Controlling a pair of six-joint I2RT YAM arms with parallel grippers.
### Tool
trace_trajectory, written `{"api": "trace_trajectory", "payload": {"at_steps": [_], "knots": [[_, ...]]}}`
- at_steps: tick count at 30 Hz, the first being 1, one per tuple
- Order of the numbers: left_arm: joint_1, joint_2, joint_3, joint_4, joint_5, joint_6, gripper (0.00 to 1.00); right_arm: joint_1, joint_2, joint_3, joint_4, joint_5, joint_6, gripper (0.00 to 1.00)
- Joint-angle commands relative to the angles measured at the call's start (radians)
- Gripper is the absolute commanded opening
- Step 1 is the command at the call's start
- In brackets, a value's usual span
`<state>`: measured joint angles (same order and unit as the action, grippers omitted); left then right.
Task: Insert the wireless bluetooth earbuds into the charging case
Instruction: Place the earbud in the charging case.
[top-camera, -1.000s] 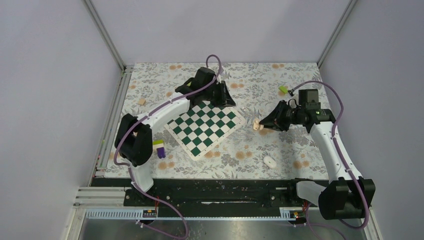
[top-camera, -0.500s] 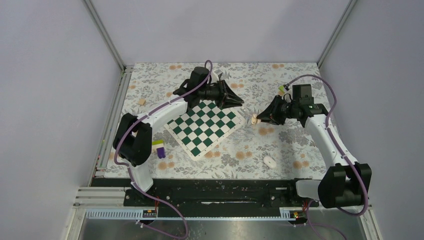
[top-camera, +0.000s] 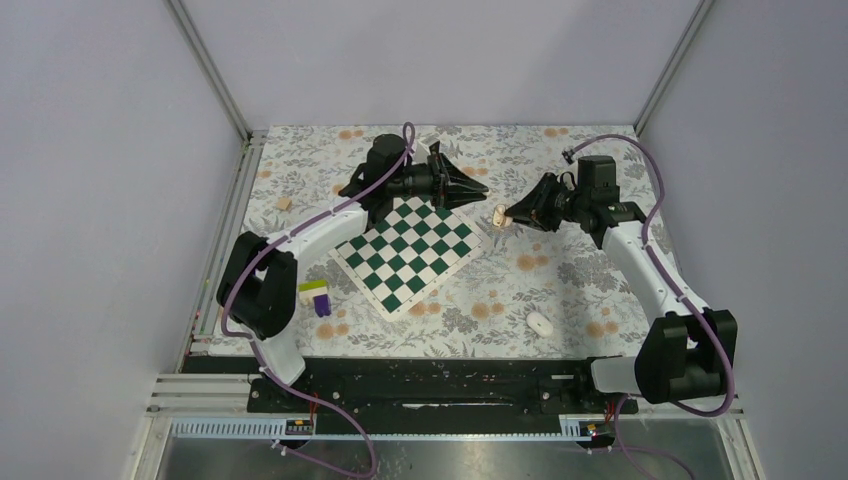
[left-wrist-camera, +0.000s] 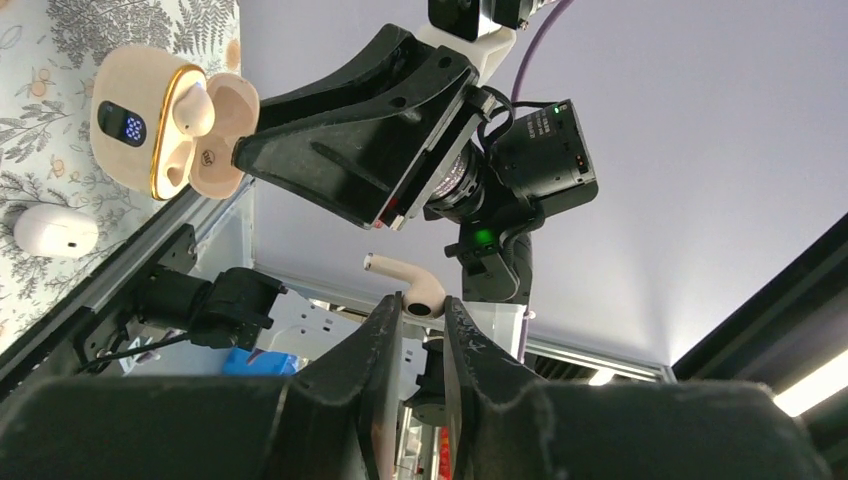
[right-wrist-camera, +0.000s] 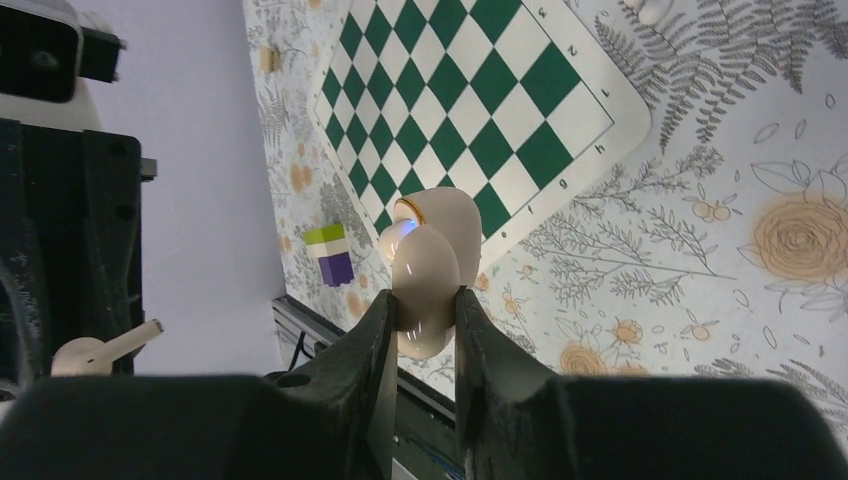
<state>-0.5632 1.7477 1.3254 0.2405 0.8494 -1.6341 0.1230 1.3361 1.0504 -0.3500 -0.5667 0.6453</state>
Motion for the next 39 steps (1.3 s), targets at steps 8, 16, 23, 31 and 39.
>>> {"api": "trace_trajectory", "payload": {"at_steps": [8,16,23,31,39], "knots": [[0.005,-0.056,-0.07,0.203,-0.015,-0.158,0.04,0.014,-0.034,-0.007,0.178,-0.071,0.077,0.0],[0.005,-0.035,-0.103,0.25,-0.014,-0.185,0.04,0.017,-0.055,0.001,0.172,-0.076,0.087,0.0],[0.002,0.016,-0.118,0.367,-0.011,-0.225,0.02,0.017,-0.039,0.016,0.167,-0.093,0.099,0.0],[-0.012,0.048,-0.139,0.401,0.002,-0.247,0.02,0.017,-0.035,0.008,0.206,-0.098,0.124,0.0],[-0.013,0.062,-0.139,0.383,0.002,-0.224,0.02,0.016,-0.043,0.016,0.211,-0.11,0.135,0.0]]}}
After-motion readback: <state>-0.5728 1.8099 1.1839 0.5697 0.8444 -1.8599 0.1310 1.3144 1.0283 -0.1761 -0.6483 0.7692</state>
